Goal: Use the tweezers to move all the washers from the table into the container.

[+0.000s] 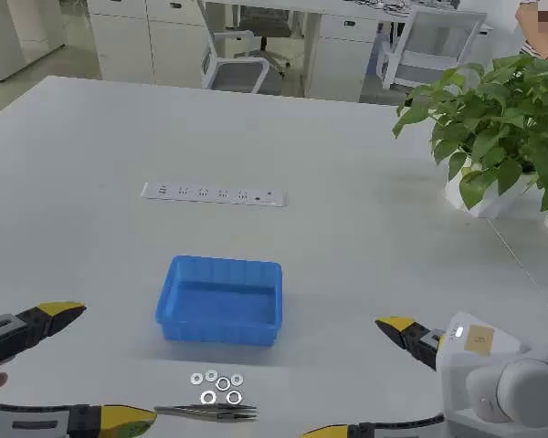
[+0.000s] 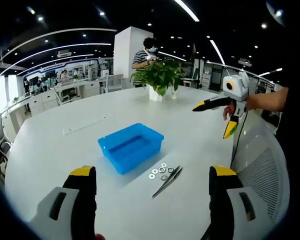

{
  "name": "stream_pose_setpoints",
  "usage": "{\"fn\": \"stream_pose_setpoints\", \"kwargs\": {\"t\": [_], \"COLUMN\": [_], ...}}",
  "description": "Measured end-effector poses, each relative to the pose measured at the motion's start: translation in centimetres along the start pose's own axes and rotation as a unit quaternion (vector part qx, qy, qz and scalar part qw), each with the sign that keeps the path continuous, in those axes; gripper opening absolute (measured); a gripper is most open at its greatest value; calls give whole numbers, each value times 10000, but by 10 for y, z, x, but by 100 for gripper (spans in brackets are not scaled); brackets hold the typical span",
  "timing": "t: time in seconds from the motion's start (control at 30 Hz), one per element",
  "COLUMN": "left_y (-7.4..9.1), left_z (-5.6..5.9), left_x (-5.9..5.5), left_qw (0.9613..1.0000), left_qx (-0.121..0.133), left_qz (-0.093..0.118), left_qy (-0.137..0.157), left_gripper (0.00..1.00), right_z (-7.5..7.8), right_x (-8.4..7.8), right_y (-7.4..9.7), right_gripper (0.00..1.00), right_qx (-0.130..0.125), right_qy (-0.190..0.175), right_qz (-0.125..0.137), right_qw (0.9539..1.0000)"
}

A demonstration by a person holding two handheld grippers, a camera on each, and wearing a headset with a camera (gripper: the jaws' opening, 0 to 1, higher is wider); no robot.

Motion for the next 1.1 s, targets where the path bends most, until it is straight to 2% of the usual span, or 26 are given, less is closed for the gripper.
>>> {"fn": "stream_pose_setpoints", "kwargs": {"t": [1.1], "left_y": [2], "left_z": [-1], "left_x": [1], "left_qw": [10000], "left_qx": [30], "left_qz": [47], "left_qy": [-3], "left_gripper": [99], "right_z": [0], "right_x": [1], "right_y": [0], "right_gripper": [99], "right_qx": [-12], "right_qy": [16], "right_qz": [54], "right_qw": [10000]}}
Point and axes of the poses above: the centre of the closed fingertips' face, and the gripper's own axes: y roughly backward along the fingers, z roughly to its right, x roughly out of its top, the point moved 9 cm from there along y, roughly backward along the fingers, and after that the axes turned 1 degree about -x, right-handed, at the moved point
